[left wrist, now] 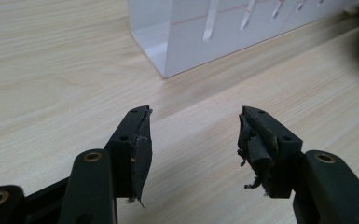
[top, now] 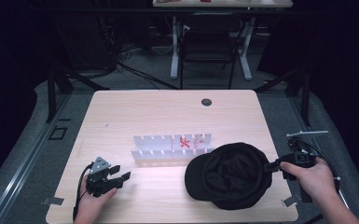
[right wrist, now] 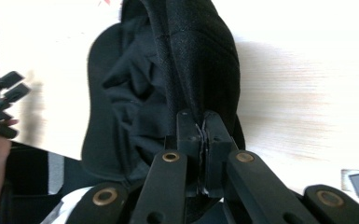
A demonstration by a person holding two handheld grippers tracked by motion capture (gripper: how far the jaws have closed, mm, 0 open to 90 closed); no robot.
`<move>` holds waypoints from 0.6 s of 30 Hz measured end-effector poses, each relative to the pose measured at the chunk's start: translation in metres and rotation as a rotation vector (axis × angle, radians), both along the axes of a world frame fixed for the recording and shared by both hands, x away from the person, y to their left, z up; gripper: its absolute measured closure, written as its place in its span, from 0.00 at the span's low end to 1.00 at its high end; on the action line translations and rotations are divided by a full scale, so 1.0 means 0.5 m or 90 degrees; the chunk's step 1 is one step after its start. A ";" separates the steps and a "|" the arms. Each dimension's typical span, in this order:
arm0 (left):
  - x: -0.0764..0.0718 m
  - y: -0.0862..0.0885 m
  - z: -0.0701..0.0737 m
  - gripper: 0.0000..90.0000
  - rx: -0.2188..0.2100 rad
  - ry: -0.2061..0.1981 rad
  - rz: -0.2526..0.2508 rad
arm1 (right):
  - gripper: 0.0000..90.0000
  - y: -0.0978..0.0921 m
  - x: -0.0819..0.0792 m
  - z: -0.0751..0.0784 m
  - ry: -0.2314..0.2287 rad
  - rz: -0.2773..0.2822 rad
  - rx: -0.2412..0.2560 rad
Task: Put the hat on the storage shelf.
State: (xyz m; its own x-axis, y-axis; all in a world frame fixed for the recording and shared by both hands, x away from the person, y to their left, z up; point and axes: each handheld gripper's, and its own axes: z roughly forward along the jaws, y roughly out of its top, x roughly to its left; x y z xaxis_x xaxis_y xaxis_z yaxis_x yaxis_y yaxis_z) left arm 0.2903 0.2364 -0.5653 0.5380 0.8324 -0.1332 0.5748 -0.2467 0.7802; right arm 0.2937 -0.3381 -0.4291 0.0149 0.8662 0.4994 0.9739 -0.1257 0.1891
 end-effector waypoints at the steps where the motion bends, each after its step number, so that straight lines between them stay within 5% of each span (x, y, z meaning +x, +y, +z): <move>1: 0.000 -0.001 0.000 0.49 -0.001 0.000 0.000 | 0.98 0.003 -0.002 0.007 -0.004 0.003 0.006; 10: 0.000 -0.001 0.000 0.49 -0.001 0.000 -0.002 | 0.98 0.041 -0.005 0.070 -0.022 0.031 0.047; 18: 0.000 0.001 0.002 0.49 -0.001 0.001 -0.002 | 0.98 0.072 0.001 0.098 -0.032 0.039 0.141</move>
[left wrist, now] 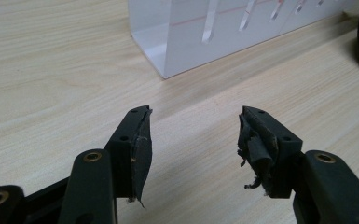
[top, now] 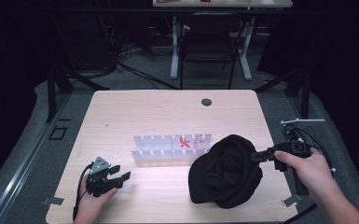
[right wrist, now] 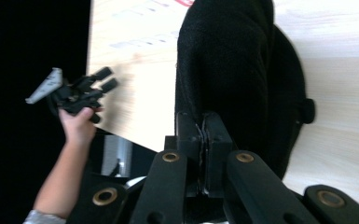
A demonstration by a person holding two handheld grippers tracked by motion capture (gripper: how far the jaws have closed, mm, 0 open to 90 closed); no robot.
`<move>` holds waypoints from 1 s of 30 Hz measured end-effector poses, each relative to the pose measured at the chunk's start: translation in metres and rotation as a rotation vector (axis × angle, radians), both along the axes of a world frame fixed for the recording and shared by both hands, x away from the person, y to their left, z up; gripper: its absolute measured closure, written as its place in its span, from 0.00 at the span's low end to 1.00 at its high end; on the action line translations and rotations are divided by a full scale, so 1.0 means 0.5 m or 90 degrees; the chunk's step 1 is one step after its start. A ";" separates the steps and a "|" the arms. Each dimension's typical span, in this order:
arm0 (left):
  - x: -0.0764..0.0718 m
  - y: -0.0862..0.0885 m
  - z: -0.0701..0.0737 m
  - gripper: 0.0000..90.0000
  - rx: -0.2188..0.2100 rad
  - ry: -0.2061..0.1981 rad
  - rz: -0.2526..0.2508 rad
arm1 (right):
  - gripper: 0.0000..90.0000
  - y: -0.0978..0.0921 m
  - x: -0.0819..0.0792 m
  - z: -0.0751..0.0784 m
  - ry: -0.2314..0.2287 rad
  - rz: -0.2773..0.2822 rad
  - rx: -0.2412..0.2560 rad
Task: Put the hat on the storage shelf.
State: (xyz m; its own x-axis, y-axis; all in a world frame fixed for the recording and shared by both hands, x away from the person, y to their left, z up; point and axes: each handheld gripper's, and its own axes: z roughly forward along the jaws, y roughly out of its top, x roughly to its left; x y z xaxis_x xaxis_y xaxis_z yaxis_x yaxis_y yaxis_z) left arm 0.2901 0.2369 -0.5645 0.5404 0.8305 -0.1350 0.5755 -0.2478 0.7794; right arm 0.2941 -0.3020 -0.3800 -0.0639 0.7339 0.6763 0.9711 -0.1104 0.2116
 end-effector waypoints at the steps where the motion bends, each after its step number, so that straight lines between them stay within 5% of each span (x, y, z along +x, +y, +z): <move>1: 0.000 0.000 0.000 0.49 0.001 -0.001 -0.001 | 0.98 0.000 0.000 0.001 0.000 0.007 0.007; 15: 0.000 -0.001 -0.001 0.49 -0.001 -0.003 0.002 | 0.98 0.023 -0.002 -0.013 -0.026 0.010 0.169; 30: 0.000 0.001 0.000 0.49 0.000 -0.001 -0.001 | 0.98 0.053 -0.007 0.002 -0.041 0.034 0.210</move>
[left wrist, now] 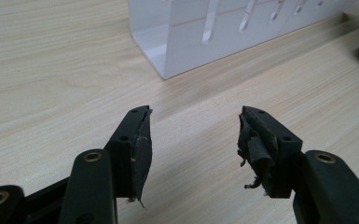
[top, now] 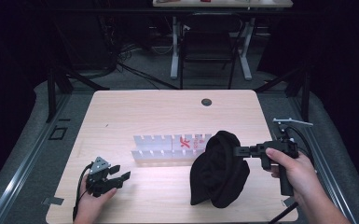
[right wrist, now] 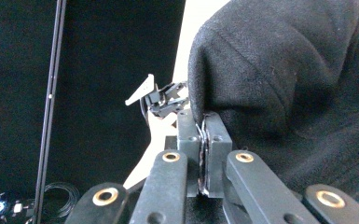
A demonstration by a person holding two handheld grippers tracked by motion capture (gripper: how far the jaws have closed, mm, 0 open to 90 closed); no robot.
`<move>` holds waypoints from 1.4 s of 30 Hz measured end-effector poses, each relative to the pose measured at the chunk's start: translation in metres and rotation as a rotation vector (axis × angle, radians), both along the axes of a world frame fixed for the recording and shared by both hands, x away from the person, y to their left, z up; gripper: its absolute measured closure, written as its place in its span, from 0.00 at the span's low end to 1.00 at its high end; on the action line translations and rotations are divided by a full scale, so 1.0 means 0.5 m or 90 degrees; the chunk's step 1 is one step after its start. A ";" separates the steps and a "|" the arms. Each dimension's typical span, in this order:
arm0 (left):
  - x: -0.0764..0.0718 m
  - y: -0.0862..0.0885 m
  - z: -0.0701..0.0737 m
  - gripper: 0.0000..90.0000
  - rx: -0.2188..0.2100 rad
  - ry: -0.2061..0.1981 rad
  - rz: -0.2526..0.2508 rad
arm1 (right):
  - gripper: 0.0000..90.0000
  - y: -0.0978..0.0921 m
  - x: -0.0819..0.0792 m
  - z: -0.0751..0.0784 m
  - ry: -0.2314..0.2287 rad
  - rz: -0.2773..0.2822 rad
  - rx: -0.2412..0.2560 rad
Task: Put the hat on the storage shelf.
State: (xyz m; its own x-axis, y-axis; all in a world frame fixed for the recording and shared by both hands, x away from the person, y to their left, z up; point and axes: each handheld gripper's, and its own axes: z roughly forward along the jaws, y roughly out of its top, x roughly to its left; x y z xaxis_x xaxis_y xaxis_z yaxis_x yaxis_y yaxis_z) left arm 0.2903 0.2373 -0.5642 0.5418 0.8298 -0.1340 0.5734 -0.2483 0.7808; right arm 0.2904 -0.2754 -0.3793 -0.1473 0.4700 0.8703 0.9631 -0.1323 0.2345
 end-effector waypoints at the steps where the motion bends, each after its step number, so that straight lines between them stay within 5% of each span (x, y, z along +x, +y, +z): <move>1: 0.000 0.000 0.000 0.49 -0.001 0.001 0.001 | 0.98 0.002 0.000 0.001 0.000 0.000 0.002; 20: 0.000 -0.002 -0.001 0.49 -0.001 0.002 0.000 | 0.98 0.027 0.000 0.028 -0.028 0.006 0.062; 42: -0.006 -0.008 0.006 0.50 -0.017 -0.006 -0.005 | 0.98 0.069 0.035 0.127 -0.071 0.002 0.108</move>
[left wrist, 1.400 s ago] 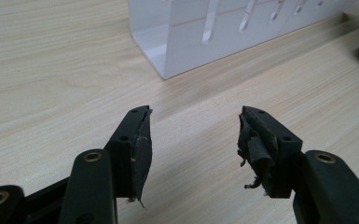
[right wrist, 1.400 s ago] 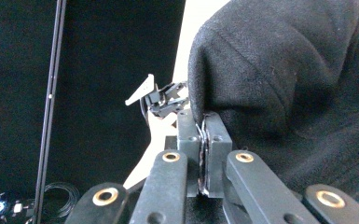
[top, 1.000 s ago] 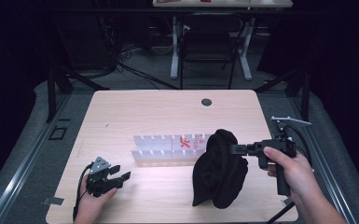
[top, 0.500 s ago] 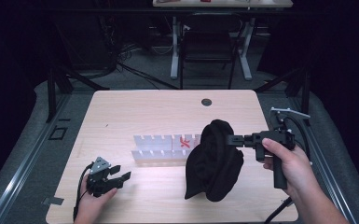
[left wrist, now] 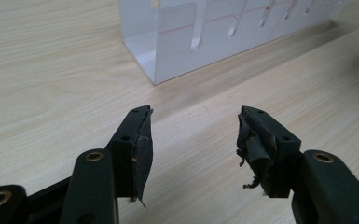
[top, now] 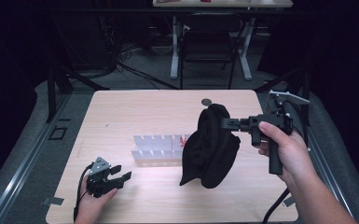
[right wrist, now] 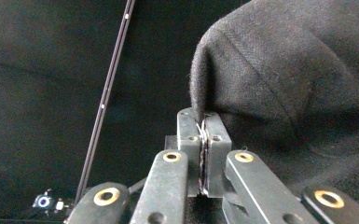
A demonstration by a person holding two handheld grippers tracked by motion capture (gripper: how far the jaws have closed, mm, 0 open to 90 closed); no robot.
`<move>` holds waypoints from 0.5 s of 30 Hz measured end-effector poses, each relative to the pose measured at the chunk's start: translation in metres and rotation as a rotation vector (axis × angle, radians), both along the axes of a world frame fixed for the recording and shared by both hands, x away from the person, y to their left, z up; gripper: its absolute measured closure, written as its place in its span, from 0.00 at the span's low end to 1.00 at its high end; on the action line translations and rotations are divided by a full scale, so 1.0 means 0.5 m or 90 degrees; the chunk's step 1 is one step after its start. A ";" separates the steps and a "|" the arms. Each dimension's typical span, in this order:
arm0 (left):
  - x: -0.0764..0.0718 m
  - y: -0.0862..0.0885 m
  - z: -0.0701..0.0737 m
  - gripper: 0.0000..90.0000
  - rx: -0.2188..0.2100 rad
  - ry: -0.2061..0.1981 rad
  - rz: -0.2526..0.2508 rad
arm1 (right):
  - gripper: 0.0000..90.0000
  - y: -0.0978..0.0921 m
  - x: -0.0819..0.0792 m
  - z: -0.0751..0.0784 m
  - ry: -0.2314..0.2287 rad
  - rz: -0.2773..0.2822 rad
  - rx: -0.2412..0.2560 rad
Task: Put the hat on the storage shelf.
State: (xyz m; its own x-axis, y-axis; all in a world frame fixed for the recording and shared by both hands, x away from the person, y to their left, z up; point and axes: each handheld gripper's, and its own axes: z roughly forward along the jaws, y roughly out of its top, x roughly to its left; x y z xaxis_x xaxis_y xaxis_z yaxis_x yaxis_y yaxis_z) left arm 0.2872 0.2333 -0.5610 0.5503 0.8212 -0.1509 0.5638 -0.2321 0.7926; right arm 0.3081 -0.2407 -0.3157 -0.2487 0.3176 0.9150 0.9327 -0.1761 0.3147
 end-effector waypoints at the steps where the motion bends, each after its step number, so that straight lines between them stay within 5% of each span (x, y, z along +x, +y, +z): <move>1: 0.000 0.000 0.002 0.50 -0.001 -0.003 -0.003 | 0.98 0.001 0.002 0.005 -0.004 -0.001 -0.003; 9: -0.006 -0.016 0.031 0.52 -0.035 -0.020 -0.029 | 0.98 0.005 0.029 0.029 -0.025 -0.008 -0.010; 15: -0.010 -0.048 0.068 0.52 -0.047 -0.057 -0.071 | 0.98 0.005 0.061 0.024 -0.031 -0.003 -0.005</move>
State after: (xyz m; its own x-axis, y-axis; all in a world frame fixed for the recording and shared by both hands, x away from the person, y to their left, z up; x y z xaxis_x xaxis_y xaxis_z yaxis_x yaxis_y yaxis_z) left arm 0.2822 0.2094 -0.5273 0.6513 0.7428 -0.1552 0.4642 -0.2283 0.8558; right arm 0.3386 -0.2383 -0.3036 -0.2912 0.3261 0.8993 0.9153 -0.1785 0.3611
